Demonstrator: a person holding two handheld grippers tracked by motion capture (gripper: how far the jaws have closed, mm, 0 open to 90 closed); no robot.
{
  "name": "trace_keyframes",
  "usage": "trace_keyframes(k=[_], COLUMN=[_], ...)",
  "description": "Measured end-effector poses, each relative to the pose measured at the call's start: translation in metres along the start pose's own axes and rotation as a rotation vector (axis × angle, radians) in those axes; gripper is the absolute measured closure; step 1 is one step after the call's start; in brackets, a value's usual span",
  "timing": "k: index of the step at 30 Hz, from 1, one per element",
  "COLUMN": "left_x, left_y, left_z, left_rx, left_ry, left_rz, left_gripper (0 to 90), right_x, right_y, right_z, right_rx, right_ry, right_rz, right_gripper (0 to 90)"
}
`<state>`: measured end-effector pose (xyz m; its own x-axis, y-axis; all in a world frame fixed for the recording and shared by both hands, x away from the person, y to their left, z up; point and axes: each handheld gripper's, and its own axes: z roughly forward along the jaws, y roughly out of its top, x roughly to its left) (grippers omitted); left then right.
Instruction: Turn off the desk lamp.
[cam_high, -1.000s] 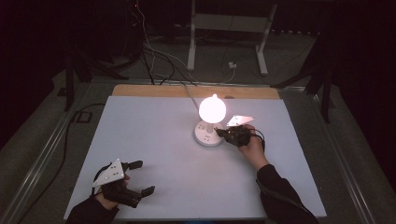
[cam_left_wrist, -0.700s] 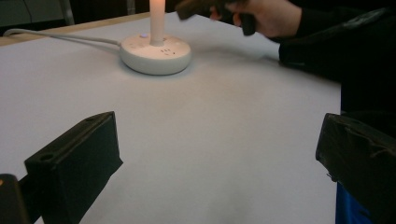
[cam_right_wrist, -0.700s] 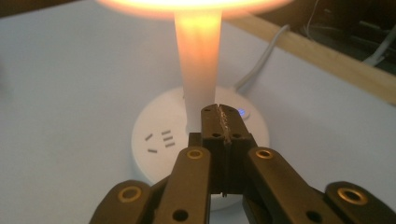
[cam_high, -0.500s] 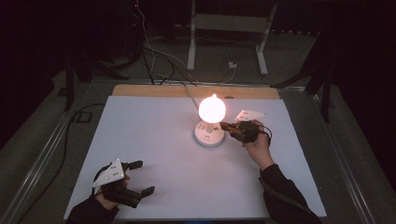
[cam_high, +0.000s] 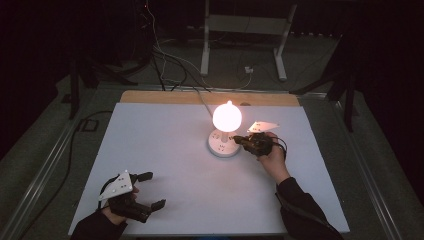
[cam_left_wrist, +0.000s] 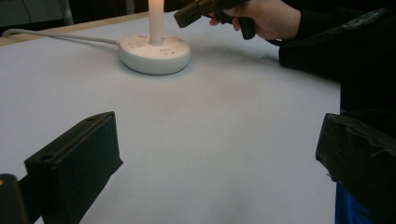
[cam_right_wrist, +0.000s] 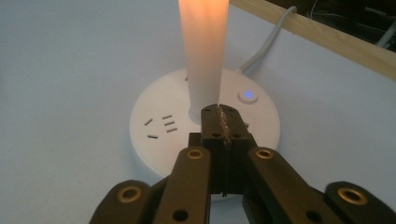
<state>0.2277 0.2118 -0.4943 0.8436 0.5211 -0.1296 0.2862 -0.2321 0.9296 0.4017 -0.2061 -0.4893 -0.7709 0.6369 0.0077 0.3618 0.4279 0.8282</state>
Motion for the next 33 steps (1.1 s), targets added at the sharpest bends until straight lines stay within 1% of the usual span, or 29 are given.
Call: trace_keyframes(k=[1,4,5,8,11,12,19,22,24,26,27,29,30,31,33], left_x=[0.000,0.000,0.000,0.000,0.000,0.000,0.000,0.000,0.000,0.000,-0.001,-0.001,0.000,0.000,0.000], left_y=[0.000,0.000,0.000,0.000,0.000,0.000,0.000,0.000,-0.001,0.000,0.000,0.000,0.000,0.000,0.000], left_z=[0.000,0.000,0.000,0.000,0.000,0.000,0.000,0.000,0.000,0.000,0.000,0.000,0.000,0.000,0.000], left_rx=[0.004,0.006,0.002,0.007,0.001,0.002,0.006,0.000,0.006,0.007,0.004,0.001,0.003,0.006,-0.002], left_ry=[0.001,0.001,0.001,0.003,0.000,0.001,0.002,0.002,0.003,0.003,0.001,0.003,0.003,0.003,0.000], left_rz=[0.003,0.004,0.002,0.004,0.001,0.000,0.002,-0.001,0.002,0.004,0.006,0.002,0.003,0.002,-0.001], left_gripper=[0.4,0.4,0.4,0.4,0.4,0.5,0.4,0.4,0.4,0.4,0.5,0.4,0.4,0.4,0.4], right_x=[0.000,0.000,-0.001,-0.001,0.000,0.000,0.001,0.001,0.001,0.001,0.002,0.002,0.001,0.001,0.000], right_y=[-0.002,-0.003,-0.005,-0.008,-0.009,-0.009,-0.012,-0.011,-0.012,-0.013,-0.014,-0.014,-0.014,-0.013,-0.011], right_z=[0.002,0.004,0.006,0.009,0.011,0.011,0.016,0.016,0.016,0.015,0.015,0.015,0.016,0.015,0.014], right_rx=[0.001,0.006,0.013,0.025,0.028,0.028,0.039,0.043,0.044,0.039,0.035,0.032,0.027,0.038,0.044], right_ry=[0.001,-0.011,-0.010,-0.008,-0.012,-0.009,-0.011,-0.013,-0.018,-0.021,-0.025,-0.022,-0.016,-0.014,-0.016], right_rz=[0.012,0.008,0.016,0.016,0.014,0.019,0.018,0.010,0.009,-0.003,-0.026,-0.022,0.003,0.009,0.011], right_gripper=[90.0,90.0,90.0,90.0,90.0,90.0,90.0,90.0,90.0,90.0,90.0,90.0,90.0,90.0,90.0])
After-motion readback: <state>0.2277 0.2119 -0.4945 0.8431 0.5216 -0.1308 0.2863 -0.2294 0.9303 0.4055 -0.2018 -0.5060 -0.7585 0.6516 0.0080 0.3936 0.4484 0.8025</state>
